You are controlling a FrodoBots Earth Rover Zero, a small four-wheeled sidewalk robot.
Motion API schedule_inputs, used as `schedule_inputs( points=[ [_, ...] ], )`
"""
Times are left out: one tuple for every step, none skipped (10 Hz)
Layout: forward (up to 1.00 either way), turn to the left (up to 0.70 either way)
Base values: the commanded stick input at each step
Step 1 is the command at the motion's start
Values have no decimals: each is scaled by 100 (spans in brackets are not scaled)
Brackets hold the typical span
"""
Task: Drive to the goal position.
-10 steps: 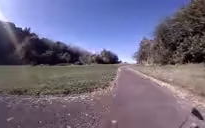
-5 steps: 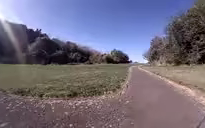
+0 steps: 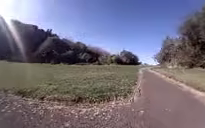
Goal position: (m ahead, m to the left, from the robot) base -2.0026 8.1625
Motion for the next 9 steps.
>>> schedule_inputs(
  points=[
    [-21,0],
    [-70,-35],
    [-70,-35],
    [-70,-35],
    [-70,-35],
    [-70,-35],
    [-70,-35],
    [-70,-35],
    [-70,-35]
  ],
)
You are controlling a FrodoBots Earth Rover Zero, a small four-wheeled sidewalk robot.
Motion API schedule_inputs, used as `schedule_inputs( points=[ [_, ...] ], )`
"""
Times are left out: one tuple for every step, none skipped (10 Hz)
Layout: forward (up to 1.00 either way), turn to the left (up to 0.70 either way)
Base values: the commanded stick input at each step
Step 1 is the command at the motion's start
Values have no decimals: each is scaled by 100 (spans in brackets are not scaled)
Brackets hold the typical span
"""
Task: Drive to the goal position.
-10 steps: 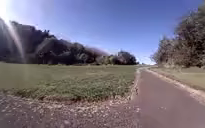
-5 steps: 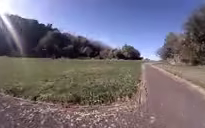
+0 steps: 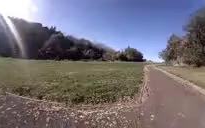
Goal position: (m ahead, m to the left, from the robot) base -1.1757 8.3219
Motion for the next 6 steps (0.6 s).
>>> schedule_inputs(
  points=[
    [-70,-35],
    [-70,-35],
    [-70,-35],
    [-70,-35],
    [-70,-35],
    [-70,-35]
  ],
)
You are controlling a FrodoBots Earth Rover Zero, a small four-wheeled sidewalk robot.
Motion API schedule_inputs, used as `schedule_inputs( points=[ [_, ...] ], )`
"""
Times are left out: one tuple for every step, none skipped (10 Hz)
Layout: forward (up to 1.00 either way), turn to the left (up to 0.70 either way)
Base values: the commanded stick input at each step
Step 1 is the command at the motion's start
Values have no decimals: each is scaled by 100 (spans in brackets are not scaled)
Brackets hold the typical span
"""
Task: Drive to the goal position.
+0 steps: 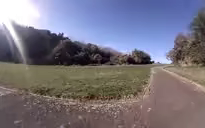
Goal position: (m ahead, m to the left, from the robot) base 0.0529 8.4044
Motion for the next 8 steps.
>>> schedule_inputs(
  points=[
    [-70,-27],
    [-70,-24],
    [-70,-22],
    [-70,-22],
    [0,0],
    [0,0],
    [0,0],
    [0,0]
  ],
)
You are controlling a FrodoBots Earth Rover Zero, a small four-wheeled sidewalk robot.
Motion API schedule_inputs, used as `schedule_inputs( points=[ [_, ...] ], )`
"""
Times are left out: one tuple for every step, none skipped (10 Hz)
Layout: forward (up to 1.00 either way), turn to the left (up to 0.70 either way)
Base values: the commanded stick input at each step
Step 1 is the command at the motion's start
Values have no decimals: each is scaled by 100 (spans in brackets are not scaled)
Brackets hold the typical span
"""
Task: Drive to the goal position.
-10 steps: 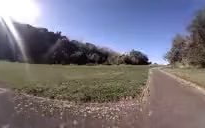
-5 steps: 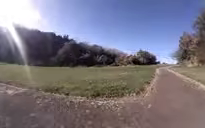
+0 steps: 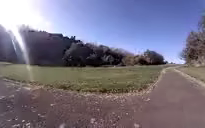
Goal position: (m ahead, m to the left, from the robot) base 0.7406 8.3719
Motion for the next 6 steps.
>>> schedule_inputs(
  points=[
    [0,0],
    [29,3],
    [60,5],
    [70,14],
    [70,26],
    [70,35]
  ],
)
